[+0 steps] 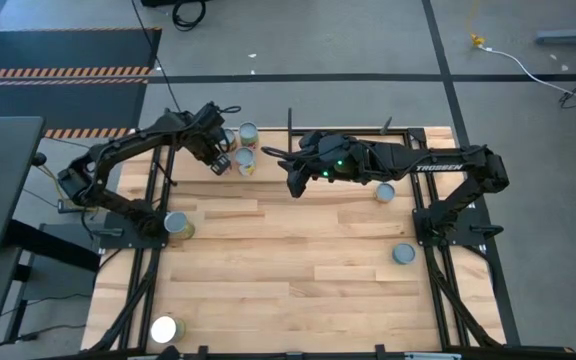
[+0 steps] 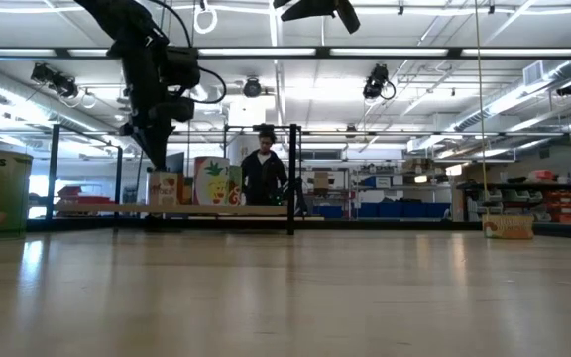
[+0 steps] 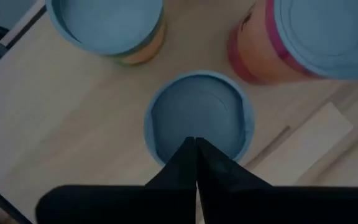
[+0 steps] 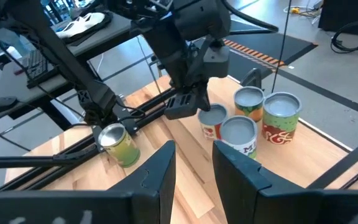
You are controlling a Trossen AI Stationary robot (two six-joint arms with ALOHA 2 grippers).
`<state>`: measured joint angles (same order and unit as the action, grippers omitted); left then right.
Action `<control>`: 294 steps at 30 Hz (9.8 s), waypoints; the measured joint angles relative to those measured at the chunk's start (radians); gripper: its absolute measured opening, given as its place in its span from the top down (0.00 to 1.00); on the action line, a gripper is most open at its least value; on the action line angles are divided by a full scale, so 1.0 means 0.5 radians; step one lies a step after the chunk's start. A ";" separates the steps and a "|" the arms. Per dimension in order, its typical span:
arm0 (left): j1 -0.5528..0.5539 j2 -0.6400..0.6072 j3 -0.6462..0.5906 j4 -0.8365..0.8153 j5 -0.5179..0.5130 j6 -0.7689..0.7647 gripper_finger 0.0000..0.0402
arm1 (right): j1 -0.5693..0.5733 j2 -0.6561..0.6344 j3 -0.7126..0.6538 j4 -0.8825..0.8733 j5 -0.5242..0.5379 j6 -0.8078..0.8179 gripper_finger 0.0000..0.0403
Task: Pick and place cans onto a shelf
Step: Adjust the canned diced tomatoes on the shelf, then adjust the canned mixed fruits on the shelf, then put the canned mushrooms on the shelf, then put the canned tuna on the shelf aligned with the canned mushrooms
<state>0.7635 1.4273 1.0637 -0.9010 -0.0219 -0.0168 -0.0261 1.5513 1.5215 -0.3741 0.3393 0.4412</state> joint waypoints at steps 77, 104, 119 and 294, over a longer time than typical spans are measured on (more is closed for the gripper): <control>-0.111 0.059 0.279 -0.035 0.002 -0.003 0.99 | 0.042 -0.001 0.000 -0.004 -0.053 -0.068 0.72; -0.301 0.259 0.275 0.050 0.036 -0.094 0.99 | 0.055 -0.001 0.000 -0.018 -0.048 -0.020 0.72; -0.303 -0.388 0.277 -0.063 0.404 0.099 0.99 | -0.047 -0.125 -0.008 -1.465 0.121 0.194 0.58; -1.568 -0.596 0.278 1.315 0.230 -0.885 0.96 | 1.171 -0.335 -1.658 -1.469 -0.884 1.110 0.99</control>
<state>-0.0204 1.1294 1.2026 -0.2437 0.0930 -0.4592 0.5594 1.3840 0.6925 -1.1084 -0.1025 0.9962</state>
